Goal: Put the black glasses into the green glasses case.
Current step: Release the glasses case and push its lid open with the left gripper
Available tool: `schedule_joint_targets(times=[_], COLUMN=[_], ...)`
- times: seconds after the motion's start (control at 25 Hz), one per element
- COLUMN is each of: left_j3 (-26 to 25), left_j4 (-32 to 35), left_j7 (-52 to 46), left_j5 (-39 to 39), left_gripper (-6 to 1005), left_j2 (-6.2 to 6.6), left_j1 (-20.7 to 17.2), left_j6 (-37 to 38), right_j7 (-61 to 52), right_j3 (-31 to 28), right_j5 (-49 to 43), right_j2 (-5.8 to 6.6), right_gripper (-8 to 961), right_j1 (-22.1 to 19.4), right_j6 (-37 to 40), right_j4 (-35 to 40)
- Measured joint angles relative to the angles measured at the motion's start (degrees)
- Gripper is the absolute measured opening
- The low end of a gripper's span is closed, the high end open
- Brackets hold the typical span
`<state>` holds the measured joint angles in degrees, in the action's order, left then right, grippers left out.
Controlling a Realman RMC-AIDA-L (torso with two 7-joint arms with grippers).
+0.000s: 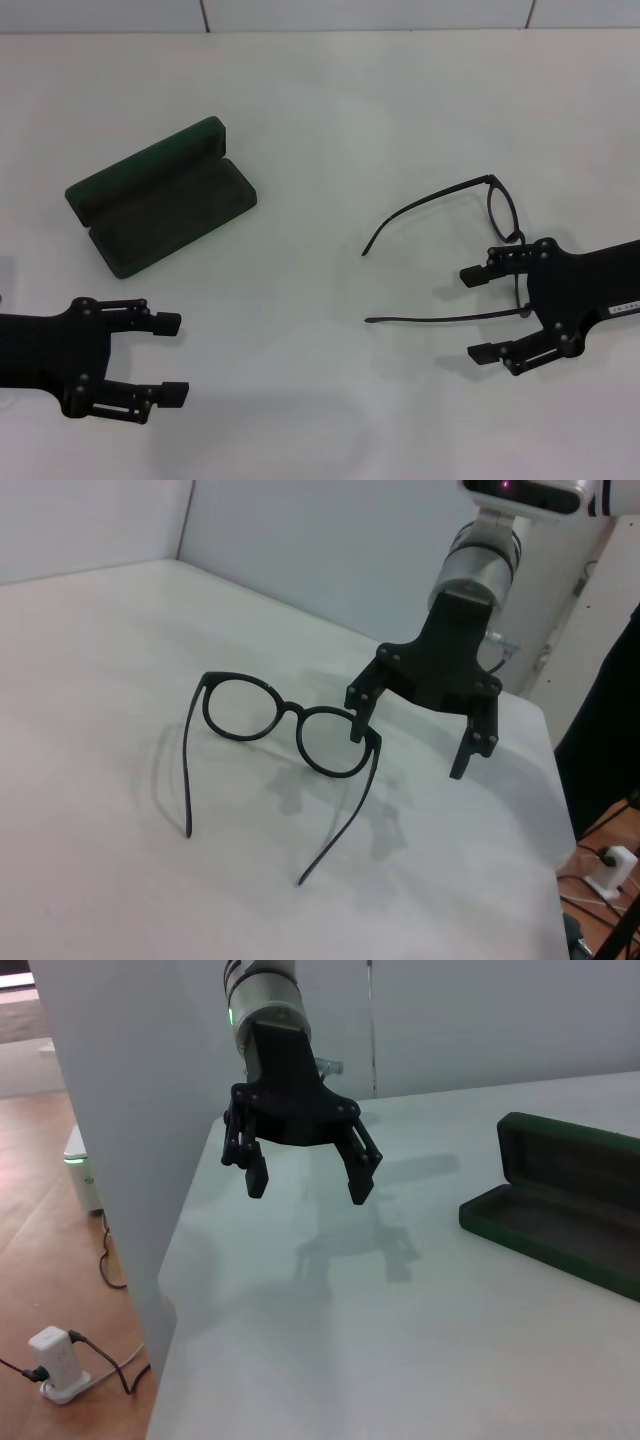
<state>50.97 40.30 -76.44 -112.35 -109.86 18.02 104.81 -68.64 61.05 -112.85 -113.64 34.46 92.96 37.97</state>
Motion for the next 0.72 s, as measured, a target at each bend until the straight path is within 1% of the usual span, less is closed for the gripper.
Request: schedule_joint_targets(times=[0.6,0.72], left_j3=[-0.5,-1.8], left_j4=[0.0,0.0], left_j7=[-0.3,-3.0], left_j5=[-0.3,0.0], left_gripper=[854,853], left_j2=[-0.18,-0.42], left_j1=[0.0,0.2], left_j6=[-0.3,-0.4], right_j7=[0.0,0.0], right_j3=[0.0,0.0], right_j5=[0.0,0.0], right_j2=[-0.23,-0.27], right_gripper=[860,860], right_j1=[0.0,0.0], right_j6=[0.0,-0.1], right_j4=[0.0,0.0])
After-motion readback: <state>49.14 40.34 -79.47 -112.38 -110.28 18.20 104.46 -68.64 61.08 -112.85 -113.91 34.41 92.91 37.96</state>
